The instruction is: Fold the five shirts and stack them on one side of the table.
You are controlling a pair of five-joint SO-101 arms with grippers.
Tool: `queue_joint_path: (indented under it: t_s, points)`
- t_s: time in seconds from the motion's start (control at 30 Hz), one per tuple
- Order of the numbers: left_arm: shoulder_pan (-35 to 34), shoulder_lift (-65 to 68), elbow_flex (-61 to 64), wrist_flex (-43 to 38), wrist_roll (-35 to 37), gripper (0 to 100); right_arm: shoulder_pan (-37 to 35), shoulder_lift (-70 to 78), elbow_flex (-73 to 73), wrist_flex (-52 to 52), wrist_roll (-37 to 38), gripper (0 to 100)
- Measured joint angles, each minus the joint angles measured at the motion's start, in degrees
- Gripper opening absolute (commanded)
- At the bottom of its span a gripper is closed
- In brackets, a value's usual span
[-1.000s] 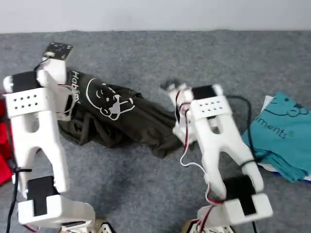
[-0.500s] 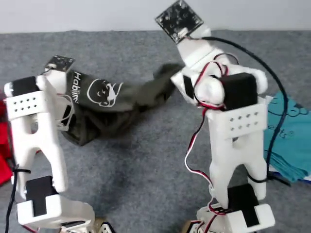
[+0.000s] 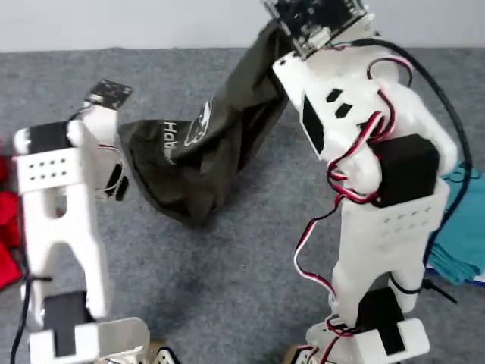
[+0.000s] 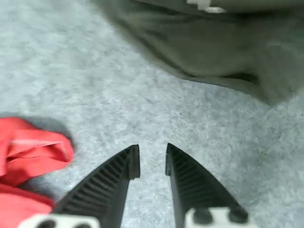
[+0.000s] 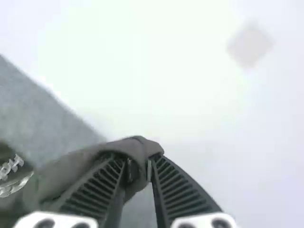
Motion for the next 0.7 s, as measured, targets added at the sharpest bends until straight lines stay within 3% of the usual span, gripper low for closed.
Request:
queue_joint_path:
  t_s: [0.27, 0.7]
  points:
    - [-5.27, -15.03, 0.00, -0.88, 0.00, 10, -7.12, 0.00, 0.00, -13.01, 13.89, 0.9]
    - [-14.15, -29.80, 3.69, -0.88, 0.00, 10, -8.35, 1.49, 0.00, -40.44, 36.92, 0.9]
